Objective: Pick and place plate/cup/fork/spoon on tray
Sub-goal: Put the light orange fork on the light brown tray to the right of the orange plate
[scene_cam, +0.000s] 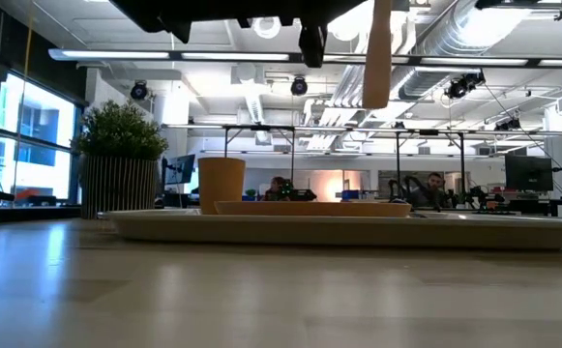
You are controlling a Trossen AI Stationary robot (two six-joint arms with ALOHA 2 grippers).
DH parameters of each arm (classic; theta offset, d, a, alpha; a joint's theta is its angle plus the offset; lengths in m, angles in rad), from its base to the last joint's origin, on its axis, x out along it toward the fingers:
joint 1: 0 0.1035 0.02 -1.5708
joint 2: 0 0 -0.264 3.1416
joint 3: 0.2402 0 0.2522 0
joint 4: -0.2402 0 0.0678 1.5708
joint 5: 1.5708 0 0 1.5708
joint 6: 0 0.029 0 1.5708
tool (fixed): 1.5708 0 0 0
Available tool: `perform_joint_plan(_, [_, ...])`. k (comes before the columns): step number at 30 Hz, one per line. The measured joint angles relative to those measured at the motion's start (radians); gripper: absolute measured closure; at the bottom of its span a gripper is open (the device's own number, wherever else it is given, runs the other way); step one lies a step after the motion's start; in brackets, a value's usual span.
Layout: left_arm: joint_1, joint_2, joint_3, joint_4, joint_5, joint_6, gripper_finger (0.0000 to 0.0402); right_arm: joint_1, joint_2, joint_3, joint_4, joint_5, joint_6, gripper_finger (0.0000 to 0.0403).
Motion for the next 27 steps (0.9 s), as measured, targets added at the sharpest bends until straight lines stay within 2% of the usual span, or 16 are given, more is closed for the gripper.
perform_joint_plan(3, [0.004,0.0,0.0,0.007,-0.013,0.001,0.0401,0.013,-0.178,-0.294,0.5,0.025,-0.156,0.0254])
perform_joint_plan(7, [0.018,0.0,0.0,0.021,-0.028,0.001,0.0401,-0.021,-0.282,-0.594,1.156,-0.021,-0.473,0.0254])
perform_joint_plan(9, [0.025,0.0,0.0,0.035,-0.028,0.001,0.0401,-0.041,-0.29,-0.683,1.375,-0.013,-0.593,0.0254])
perform_joint_plan(11, [0.033,0.0,0.0,0.031,-0.029,-0.003,0.0401,-0.062,-0.286,-0.731,1.522,-0.022,-0.682,0.0254])
perform_joint_plan(19, [0.07,0.0,0.0,0.031,-0.075,-0.024,0.0401,-0.165,-0.244,-0.744,1.671,-0.215,-0.813,0.0254])
perform_joint_plan(27, [0.103,0.0,0.0,0.009,-0.113,-0.025,0.0401,-0.276,-0.207,-0.744,1.7,-0.251,-0.879,0.0254])
